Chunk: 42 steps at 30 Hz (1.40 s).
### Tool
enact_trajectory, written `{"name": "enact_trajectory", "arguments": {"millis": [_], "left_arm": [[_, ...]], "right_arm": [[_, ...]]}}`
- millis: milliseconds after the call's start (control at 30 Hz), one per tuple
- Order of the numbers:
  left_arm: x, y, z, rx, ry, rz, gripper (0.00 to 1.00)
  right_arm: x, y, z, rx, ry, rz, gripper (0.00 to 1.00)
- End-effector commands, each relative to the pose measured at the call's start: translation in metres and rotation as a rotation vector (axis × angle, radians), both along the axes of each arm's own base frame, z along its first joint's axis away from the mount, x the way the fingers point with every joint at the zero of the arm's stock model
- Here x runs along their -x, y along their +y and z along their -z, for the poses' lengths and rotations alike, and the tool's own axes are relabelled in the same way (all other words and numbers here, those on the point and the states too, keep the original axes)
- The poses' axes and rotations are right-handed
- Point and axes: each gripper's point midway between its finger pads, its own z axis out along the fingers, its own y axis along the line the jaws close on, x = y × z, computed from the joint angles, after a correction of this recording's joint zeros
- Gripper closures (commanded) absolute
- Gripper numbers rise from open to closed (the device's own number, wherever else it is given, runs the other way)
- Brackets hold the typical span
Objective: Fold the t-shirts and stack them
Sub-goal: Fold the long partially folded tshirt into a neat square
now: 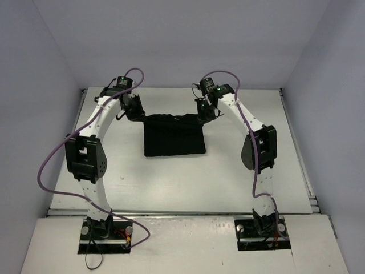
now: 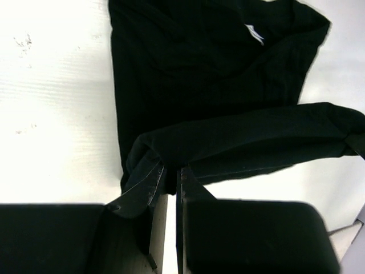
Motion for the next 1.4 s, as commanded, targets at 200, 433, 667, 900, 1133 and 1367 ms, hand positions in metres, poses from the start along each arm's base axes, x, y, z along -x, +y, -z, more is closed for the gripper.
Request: {"name": "enact_trajectory", "arguments": {"millis": [200,433,667,900,1133,1367], "left_arm": [[-0.046,0.010,-0.009,-0.015,-0.111,-0.046,1.00],[-0.061,0.011,0.003,-0.014,-0.108,-0.068,1.00],[-0.076,0.014,0.030,-0.032,-0.090,-0.086,1.00],[-0.103,0.023,0.014,-0.002,-0.194,-0.141,0.91],[-0.111,0.044,-0.063,-0.004,-0.430,-0.190,0.69],[-0.079,0.025,-0.078,-0.013,-0.474,-0.117,0.57]], "right_arm": [[-0.042,-0.006,-0.019,-0.023,-0.086,0.042,0.97],[-0.063,-0.010,-0.009,-0.025,-0.099,0.068,0.96],[-0.085,-0.013,0.018,0.001,-0.100,0.086,0.94],[-0.130,-0.015,-0.018,-0.055,-0.274,0.133,0.52],[-0.149,-0.037,-0.103,-0.146,-0.467,0.129,0.44],[-0.106,-0.043,-0.104,-0.142,-0.416,-0.010,0.44]]}}
